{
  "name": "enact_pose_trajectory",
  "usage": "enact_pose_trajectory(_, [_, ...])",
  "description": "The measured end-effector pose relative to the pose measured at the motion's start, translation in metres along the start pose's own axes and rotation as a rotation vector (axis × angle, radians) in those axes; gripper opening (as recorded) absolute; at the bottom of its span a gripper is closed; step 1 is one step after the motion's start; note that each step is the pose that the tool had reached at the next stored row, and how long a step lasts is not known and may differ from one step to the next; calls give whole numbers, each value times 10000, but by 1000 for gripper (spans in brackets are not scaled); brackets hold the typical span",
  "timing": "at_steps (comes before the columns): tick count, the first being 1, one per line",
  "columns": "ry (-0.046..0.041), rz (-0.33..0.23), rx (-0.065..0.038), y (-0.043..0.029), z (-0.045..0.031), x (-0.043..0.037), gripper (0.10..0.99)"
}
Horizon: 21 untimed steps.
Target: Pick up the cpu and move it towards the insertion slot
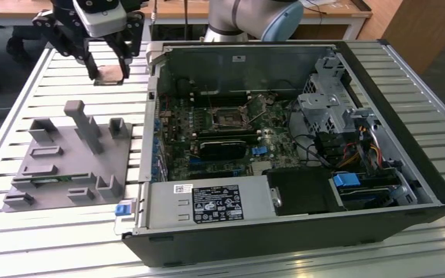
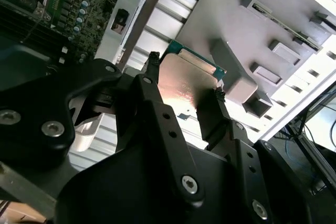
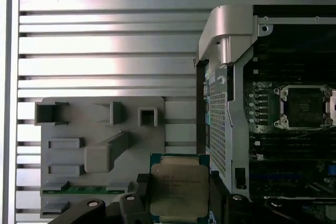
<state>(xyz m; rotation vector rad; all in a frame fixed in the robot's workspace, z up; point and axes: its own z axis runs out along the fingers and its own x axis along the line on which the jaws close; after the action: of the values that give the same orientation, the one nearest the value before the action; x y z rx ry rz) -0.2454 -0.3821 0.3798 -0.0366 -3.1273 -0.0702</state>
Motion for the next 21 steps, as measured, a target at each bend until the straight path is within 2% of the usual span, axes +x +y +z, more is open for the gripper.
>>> enact_pose_trajectory(21, [1, 0, 0, 37, -2, -291, 533])
